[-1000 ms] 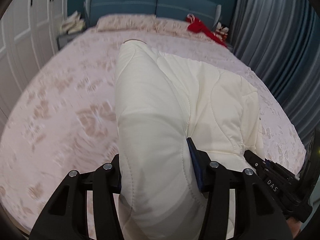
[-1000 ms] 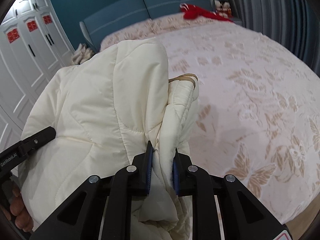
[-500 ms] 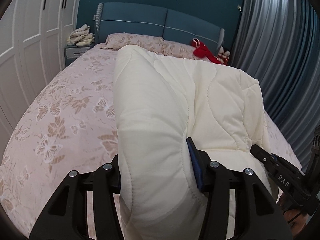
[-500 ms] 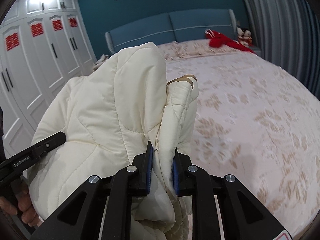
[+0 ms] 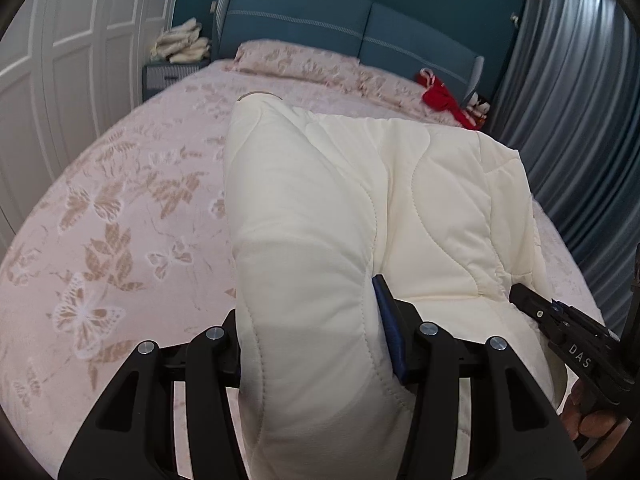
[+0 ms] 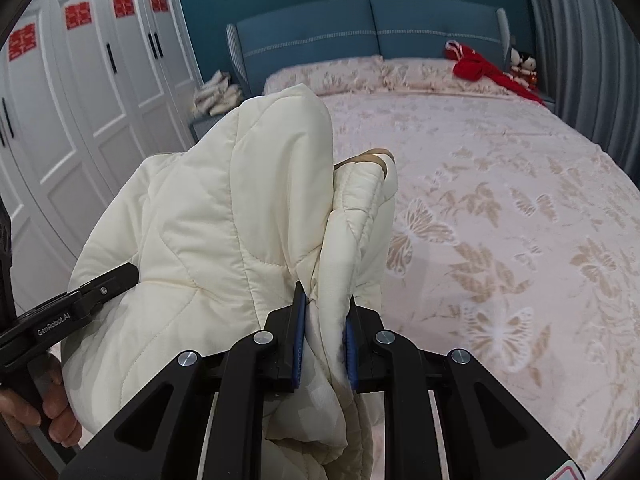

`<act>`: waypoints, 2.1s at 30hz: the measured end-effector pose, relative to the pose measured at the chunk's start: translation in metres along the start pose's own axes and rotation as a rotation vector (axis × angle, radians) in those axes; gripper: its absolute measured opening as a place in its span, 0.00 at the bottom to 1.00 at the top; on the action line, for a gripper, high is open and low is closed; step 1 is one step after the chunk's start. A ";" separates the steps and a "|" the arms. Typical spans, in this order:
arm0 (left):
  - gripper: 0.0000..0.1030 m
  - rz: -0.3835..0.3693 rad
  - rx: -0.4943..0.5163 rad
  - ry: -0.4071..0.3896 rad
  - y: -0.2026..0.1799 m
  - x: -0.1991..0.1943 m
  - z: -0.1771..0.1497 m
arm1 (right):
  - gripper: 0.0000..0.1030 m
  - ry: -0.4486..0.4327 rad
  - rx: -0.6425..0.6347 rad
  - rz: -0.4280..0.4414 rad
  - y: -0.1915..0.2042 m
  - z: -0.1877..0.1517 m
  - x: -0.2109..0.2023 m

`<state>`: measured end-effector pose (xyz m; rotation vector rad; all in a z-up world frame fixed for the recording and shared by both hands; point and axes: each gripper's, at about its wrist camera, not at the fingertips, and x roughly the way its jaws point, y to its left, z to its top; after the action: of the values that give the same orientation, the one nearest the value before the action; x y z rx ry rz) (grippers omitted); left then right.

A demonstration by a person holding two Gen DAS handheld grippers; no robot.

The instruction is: Fold large clothes

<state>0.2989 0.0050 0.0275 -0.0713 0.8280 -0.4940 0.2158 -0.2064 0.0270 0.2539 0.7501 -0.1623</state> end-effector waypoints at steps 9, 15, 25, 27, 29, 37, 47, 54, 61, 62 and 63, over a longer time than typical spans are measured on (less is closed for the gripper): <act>0.52 0.054 -0.029 0.096 0.024 0.076 -0.015 | 0.18 0.085 -0.054 -0.053 0.002 -0.016 0.080; 0.61 0.099 -0.068 0.094 0.032 0.080 -0.021 | 0.32 0.105 -0.079 -0.077 0.006 -0.019 0.094; 0.60 0.232 0.071 0.009 -0.012 -0.031 -0.030 | 0.27 -0.016 -0.039 -0.019 -0.003 -0.021 -0.019; 0.60 0.227 0.072 0.043 -0.020 -0.039 -0.040 | 0.21 0.012 -0.060 0.010 0.005 -0.029 -0.025; 0.60 0.225 0.047 0.077 -0.021 -0.039 -0.050 | 0.12 0.044 -0.080 0.028 0.013 -0.039 -0.023; 0.61 0.296 -0.047 0.173 -0.008 -0.002 -0.089 | 0.07 0.162 -0.129 -0.026 0.015 -0.071 0.017; 0.68 0.332 -0.072 0.214 -0.008 0.029 -0.104 | 0.07 0.243 -0.107 -0.052 0.004 -0.100 0.061; 0.73 0.341 -0.080 0.215 -0.009 0.038 -0.107 | 0.08 0.244 -0.106 -0.064 0.006 -0.104 0.075; 0.75 0.349 -0.084 0.218 -0.010 0.046 -0.105 | 0.08 0.239 -0.101 -0.061 0.009 -0.104 0.081; 0.75 0.351 -0.083 0.218 -0.011 0.048 -0.105 | 0.08 0.238 -0.100 -0.059 0.008 -0.104 0.082; 0.75 0.353 -0.082 0.217 -0.011 0.049 -0.105 | 0.08 0.237 -0.098 -0.058 0.009 -0.104 0.082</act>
<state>0.2467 -0.0131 -0.0753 0.0543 1.0487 -0.1358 0.2093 -0.1728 -0.1017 0.1595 0.9987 -0.1509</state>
